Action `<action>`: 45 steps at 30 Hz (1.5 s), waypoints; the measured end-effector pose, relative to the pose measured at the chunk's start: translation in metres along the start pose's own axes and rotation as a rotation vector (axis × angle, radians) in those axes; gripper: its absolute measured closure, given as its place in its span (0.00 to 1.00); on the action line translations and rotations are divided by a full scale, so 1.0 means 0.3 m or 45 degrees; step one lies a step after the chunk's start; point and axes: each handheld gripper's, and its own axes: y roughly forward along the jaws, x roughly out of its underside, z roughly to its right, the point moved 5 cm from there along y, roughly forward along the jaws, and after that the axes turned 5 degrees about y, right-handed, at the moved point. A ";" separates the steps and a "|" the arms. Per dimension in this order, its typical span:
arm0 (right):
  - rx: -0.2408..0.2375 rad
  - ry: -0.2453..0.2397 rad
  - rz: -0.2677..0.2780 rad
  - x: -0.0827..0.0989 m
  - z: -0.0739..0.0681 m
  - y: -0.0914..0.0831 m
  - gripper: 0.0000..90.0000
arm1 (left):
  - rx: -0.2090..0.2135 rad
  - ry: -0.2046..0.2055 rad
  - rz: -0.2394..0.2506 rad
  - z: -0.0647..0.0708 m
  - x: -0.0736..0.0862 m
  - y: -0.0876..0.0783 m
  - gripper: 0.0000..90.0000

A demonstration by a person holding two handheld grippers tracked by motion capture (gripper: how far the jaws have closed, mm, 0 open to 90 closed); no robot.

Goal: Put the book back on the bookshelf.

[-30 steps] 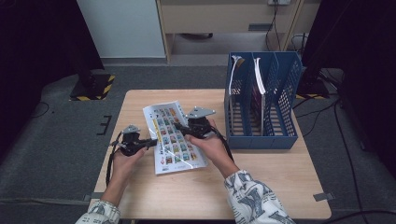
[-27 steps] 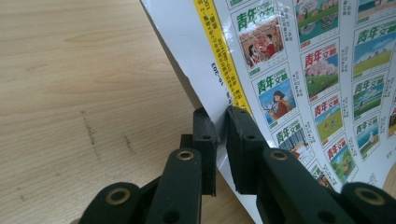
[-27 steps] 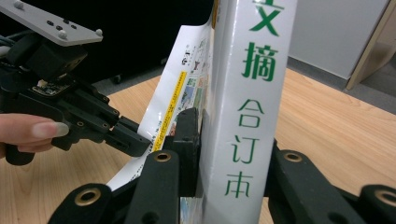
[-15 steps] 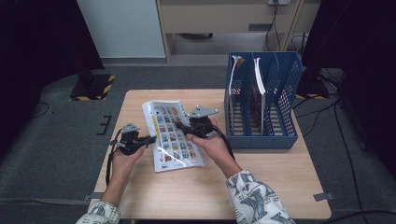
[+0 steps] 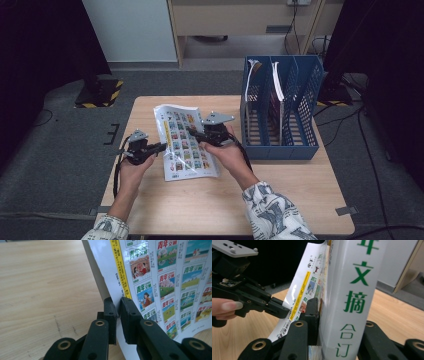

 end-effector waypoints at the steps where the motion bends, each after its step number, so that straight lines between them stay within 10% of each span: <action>1: 0.005 0.000 0.012 -0.004 0.001 -0.002 0.80 | -0.008 -0.009 0.015 -0.001 -0.008 -0.007 0.92; 4: 0.009 -0.009 0.057 -0.019 0.002 -0.008 0.80 | -0.019 -0.048 0.081 -0.002 -0.034 -0.030 0.93; 8: 0.003 -0.030 0.069 -0.023 0.003 -0.015 0.80 | -0.071 0.033 0.084 0.005 -0.048 -0.039 0.93; 29: -0.056 -0.023 0.054 -0.018 -0.004 -0.023 0.75 | -0.043 0.019 0.107 0.015 -0.045 -0.048 0.93; 45: 0.035 -0.055 0.150 -0.030 0.027 -0.021 0.81 | -0.104 0.068 0.139 0.016 -0.093 -0.040 0.94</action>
